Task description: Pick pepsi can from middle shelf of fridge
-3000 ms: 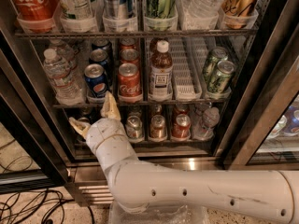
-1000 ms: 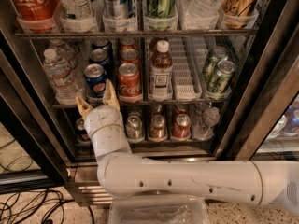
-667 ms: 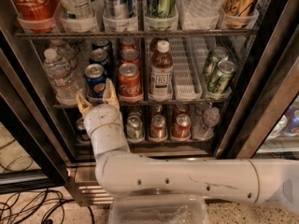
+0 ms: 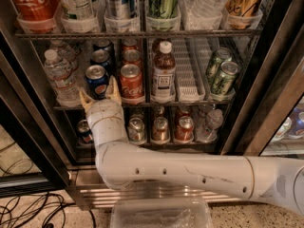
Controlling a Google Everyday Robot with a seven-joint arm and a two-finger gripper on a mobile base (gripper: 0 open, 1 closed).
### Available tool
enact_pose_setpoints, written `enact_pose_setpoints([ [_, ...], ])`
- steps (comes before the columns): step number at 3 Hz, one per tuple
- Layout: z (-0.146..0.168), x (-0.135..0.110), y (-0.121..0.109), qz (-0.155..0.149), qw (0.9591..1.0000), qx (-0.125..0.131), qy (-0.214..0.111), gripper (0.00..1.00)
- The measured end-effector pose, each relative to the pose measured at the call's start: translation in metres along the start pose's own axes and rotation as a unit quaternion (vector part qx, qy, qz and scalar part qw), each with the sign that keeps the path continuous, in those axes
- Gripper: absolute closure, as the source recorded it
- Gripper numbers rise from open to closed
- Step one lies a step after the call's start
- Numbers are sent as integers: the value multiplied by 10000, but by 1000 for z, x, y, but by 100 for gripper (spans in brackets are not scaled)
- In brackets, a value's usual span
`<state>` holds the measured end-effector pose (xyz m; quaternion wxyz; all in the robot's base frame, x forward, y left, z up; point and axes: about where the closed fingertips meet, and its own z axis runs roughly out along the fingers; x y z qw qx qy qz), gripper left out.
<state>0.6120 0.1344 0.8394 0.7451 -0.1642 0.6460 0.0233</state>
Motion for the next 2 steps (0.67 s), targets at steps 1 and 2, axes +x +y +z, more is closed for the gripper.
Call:
enact_pose_setpoints([
  [1, 6, -1, -1, 35, 10000, -9, -6, 35],
  [2, 10, 1, -1, 78, 10000, -42, 3, 54],
])
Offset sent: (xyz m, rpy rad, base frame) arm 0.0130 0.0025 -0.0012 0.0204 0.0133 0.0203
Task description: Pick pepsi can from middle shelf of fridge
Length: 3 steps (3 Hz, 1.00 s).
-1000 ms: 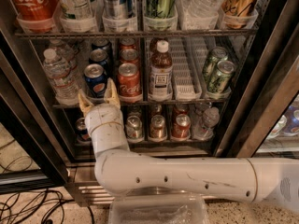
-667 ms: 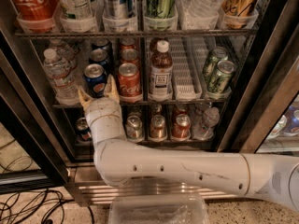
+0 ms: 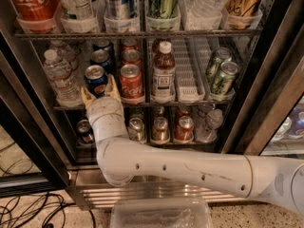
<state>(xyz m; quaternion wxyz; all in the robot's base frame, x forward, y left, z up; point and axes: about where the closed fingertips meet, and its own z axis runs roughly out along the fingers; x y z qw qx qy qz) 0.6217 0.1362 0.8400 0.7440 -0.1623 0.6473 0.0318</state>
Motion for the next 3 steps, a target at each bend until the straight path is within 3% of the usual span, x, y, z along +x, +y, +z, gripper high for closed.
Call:
enact_pose_setpoints([
  [2, 0, 0, 0, 0, 10000, 0, 0, 100],
  [3, 0, 0, 0, 1, 10000, -1, 0, 100],
])
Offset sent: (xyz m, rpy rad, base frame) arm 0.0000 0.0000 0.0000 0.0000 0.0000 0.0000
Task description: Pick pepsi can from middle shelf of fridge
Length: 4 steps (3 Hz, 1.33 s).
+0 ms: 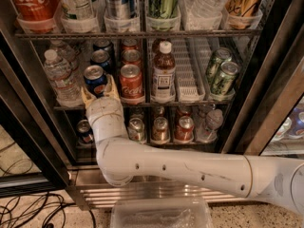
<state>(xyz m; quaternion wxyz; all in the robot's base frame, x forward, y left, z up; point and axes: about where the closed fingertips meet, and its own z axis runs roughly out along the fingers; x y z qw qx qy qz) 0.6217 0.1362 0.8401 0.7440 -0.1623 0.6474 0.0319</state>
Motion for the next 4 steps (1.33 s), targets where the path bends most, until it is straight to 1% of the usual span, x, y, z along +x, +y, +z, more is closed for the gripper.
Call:
enact_pose_setpoints([
  [1, -1, -9, 0, 178, 9997, -139, 12, 100],
  [2, -5, -38, -2, 444, 9981, -433, -44, 100],
  [3, -17, -64, -2, 583, 9945, -867, -26, 100],
  [4, -34, -74, -16, 376, 9913, -1247, 182, 100],
])
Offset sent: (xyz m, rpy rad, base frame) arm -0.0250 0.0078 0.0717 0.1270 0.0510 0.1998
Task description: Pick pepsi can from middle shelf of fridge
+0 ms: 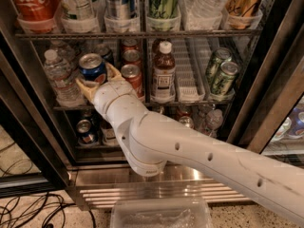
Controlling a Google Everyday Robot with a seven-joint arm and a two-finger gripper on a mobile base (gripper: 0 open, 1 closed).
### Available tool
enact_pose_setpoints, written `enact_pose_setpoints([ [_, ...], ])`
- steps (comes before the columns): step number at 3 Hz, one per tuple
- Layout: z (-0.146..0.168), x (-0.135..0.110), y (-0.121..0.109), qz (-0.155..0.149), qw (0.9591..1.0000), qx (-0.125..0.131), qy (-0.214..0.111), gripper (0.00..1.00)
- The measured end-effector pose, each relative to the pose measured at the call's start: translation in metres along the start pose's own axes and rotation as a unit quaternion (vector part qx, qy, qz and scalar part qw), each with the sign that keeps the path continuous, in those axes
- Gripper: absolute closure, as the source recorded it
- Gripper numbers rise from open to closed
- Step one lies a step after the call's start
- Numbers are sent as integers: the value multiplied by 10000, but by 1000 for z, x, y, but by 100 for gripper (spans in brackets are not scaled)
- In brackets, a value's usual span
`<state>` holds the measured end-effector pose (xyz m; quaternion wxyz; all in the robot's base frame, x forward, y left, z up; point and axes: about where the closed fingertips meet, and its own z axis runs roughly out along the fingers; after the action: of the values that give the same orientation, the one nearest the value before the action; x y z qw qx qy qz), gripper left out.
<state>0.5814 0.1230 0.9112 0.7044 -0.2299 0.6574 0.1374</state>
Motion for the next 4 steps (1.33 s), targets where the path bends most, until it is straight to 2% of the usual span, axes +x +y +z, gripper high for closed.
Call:
enact_pose_setpoints([
  [1, -26, 6, -53, -798, 9957, 80, 461, 100],
  [2, -42, 10, -66, -1689, 9817, -206, 856, 100],
  [3, -51, 2, -73, -1846, 9778, -285, 945, 100],
  [4, -51, 2, -73, -1846, 9778, -285, 945, 100],
])
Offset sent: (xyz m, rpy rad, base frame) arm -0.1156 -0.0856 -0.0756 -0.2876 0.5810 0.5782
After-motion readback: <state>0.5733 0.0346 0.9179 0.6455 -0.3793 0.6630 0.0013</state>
